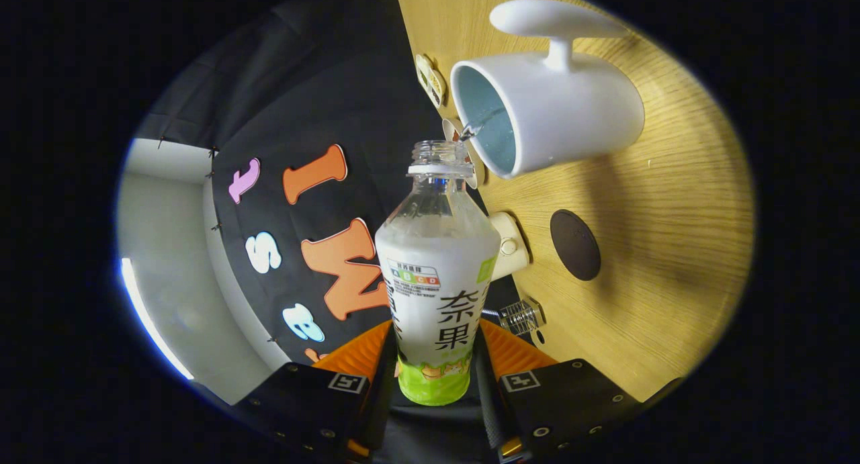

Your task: Take the bottle from table, then pour the juice into the cup, finally place the bottle on the coaster

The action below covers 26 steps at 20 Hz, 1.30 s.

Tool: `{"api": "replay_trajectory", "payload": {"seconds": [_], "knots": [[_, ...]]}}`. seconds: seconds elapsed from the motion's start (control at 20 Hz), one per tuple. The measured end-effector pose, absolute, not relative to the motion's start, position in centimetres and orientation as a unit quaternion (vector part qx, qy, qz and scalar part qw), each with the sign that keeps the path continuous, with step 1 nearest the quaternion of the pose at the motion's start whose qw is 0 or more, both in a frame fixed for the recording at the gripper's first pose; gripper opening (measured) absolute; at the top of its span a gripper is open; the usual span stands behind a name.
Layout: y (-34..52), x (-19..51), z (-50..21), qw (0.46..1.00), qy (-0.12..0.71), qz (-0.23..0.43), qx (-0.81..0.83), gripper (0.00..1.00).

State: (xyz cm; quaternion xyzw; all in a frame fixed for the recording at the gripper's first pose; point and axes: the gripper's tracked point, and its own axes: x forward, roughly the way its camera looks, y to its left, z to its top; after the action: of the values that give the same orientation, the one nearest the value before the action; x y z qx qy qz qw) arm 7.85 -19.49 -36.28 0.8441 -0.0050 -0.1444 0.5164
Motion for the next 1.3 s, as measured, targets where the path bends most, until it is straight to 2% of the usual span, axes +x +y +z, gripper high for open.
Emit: {"api": "replay_trajectory", "payload": {"seconds": [1.3], "knots": [[-19.21,7.60,-36.48,0.423,-0.051,-0.135,0.895,0.58]]}}
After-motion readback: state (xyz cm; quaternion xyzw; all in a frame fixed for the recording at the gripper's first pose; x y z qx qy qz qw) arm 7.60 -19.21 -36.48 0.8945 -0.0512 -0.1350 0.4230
